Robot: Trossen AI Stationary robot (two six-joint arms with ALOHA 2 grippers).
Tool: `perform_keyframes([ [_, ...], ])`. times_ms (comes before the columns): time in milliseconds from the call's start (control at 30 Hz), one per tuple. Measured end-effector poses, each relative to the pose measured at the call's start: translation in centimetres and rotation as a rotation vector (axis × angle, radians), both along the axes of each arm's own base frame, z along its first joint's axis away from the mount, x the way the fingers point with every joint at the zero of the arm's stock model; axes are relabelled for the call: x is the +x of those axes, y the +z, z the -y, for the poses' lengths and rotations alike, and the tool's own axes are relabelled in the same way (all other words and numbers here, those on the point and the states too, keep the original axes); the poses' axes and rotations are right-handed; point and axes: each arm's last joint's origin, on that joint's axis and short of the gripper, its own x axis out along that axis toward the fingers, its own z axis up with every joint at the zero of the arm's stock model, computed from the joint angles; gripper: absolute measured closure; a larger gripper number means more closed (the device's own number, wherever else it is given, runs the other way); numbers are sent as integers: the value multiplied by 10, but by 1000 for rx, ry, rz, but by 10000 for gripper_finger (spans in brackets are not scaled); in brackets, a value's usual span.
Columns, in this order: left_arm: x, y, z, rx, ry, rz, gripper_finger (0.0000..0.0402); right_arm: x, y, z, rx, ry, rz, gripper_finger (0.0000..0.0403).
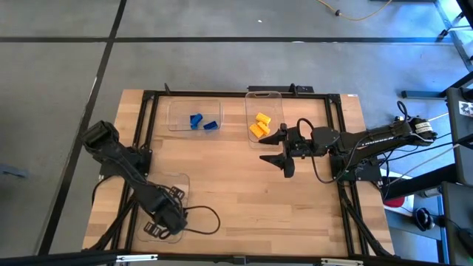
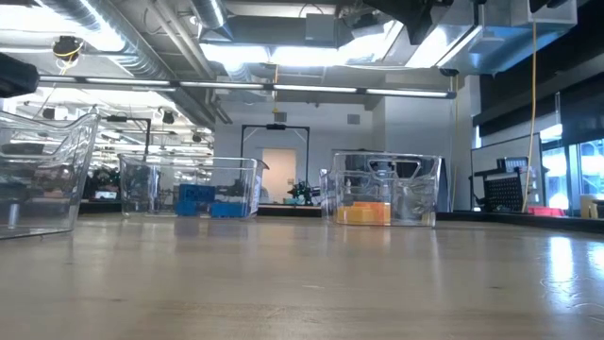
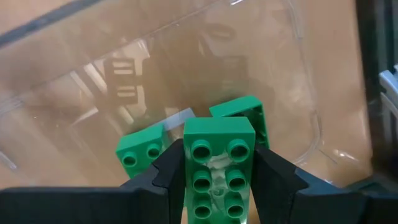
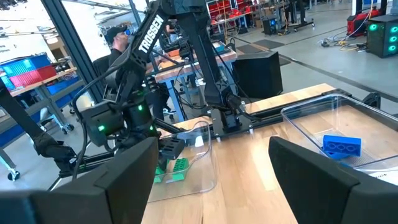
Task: Sort & place blocks by color
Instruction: Put the green game piece into the bottom left transparent bin, then return to Home Position
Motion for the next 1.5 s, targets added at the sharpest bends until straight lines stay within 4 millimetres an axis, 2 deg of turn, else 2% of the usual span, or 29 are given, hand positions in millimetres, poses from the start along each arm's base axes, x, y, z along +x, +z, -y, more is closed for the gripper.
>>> perform_keyframes([
  [200, 1, 1, -1, 22, 31, 23, 272, 0, 0, 0, 0, 0, -2, 93],
  [433, 1, 1, -1, 30, 102, 19, 213, 0, 0, 0, -1, 0, -2, 93],
  [600, 2, 2, -3, 24, 130, 12, 190, 0, 0, 0, 0, 0, -2, 93],
  [733, 0, 16, -9, -19, 177, 31, 179, 0, 0, 0, -1, 0, -2, 93],
  [833, -2, 34, -19, -51, 210, 62, 176, 0, 0, 0, 0, 0, -2, 93],
  [1000, -13, 87, -48, -118, 305, 263, 175, 0, 0, 0, 0, 1, -1, 93],
  [1100, -19, 126, -77, -120, 422, 505, 174, 0, 0, 0, 0, 0, 0, 93],
  [1233, -28, 166, -122, -61, 608, 800, 178, 0, 0, 0, 2, 0, 3, 93],
  [1367, -41, 197, -160, -44, 723, 1106, 181, 0, 1, 0, 2, 0, 12, 93],
  [1500, -50, 214, -181, -115, 740, 1357, 182, 0, 3, 1, 5, -27, 37, 93],
])
